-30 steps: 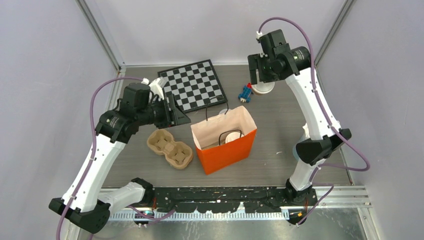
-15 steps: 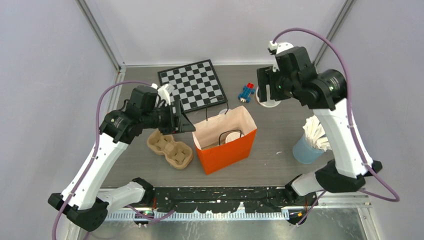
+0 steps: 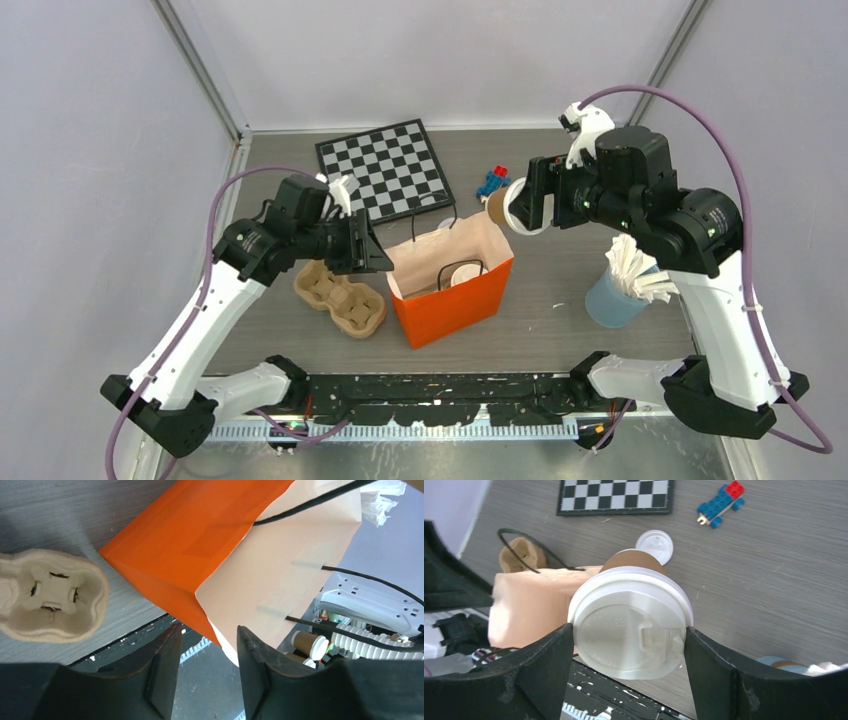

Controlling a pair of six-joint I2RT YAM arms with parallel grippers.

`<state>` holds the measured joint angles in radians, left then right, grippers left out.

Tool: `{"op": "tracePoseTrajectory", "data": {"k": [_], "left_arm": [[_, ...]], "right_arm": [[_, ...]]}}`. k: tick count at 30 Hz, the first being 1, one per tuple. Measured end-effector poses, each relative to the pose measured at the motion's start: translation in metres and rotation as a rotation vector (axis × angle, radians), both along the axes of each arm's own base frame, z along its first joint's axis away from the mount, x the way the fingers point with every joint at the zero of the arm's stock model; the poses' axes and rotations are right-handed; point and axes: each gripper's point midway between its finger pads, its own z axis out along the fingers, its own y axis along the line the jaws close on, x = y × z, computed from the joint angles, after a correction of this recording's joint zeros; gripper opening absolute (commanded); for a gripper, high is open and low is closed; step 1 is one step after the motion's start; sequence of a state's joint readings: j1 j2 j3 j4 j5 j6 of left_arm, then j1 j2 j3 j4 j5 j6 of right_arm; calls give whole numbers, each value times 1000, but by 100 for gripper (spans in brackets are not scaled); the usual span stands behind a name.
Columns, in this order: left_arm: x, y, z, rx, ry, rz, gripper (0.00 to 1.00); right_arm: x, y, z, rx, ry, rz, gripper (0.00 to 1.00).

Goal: Pack the takeout coffee

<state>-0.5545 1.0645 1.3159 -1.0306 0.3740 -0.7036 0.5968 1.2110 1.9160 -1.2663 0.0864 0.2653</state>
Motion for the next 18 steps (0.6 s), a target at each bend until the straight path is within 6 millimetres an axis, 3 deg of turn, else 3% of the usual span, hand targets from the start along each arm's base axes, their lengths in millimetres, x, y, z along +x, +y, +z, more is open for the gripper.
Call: {"op": "tracePoseTrajectory", "data": {"k": [6, 18], "left_arm": [[13, -6, -5, 10, -33, -15, 16], [45, -21, -4, 4, -187, -72, 13]], "right_arm": [[-15, 16, -5, 51, 22, 98, 78], [-29, 32, -26, 54, 91, 197, 77]]}}
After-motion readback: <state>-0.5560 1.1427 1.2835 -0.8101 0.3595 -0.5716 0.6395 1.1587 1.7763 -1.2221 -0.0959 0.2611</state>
